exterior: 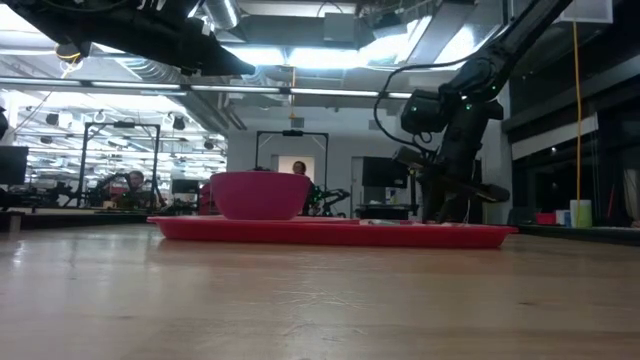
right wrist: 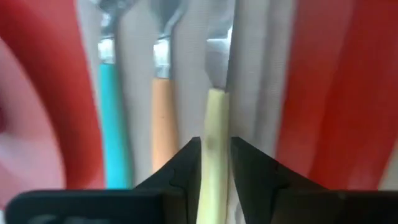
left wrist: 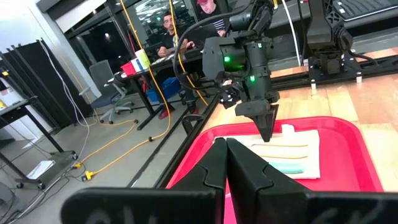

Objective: Set up tray
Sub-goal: Put the yellow knife on the brown napkin to the right of the orange fork, then return to Home Position

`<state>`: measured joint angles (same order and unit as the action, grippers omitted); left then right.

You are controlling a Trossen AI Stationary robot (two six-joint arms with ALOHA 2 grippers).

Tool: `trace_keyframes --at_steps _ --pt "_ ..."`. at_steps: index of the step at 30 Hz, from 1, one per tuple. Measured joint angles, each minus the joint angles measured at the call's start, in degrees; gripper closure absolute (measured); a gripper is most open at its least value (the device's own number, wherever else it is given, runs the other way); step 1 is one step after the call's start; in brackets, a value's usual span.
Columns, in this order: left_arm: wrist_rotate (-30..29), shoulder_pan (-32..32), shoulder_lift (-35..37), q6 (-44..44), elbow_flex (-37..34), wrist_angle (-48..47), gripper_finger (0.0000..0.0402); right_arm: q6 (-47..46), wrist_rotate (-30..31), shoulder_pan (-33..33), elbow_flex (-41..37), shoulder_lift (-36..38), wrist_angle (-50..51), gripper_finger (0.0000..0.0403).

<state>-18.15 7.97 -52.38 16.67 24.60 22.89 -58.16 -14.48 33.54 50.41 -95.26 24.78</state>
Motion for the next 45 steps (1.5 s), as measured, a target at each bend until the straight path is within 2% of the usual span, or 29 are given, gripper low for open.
trace_keyframes --at_steps 10,28,40,45 --pt "0.0 0.0 0.0 0.0 0.0 -0.01 0.0394 1.16 2.68 -0.01 0.0 0.04 1.15 0.0329" --pt "0.15 0.0 0.0 -0.02 0.0 -0.43 0.0399 2.82 1.63 0.0 0.0 0.59 1.49 0.0356" --pt "4.33 -0.01 0.0 0.02 0.02 -0.43 0.0394 3.58 2.58 -0.03 0.0 8.4 3.11 0.0356" --pt "4.33 0.01 0.0 -0.01 0.02 -0.43 0.0394 12.14 4.55 -0.56 0.0 12.73 3.04 0.0356"
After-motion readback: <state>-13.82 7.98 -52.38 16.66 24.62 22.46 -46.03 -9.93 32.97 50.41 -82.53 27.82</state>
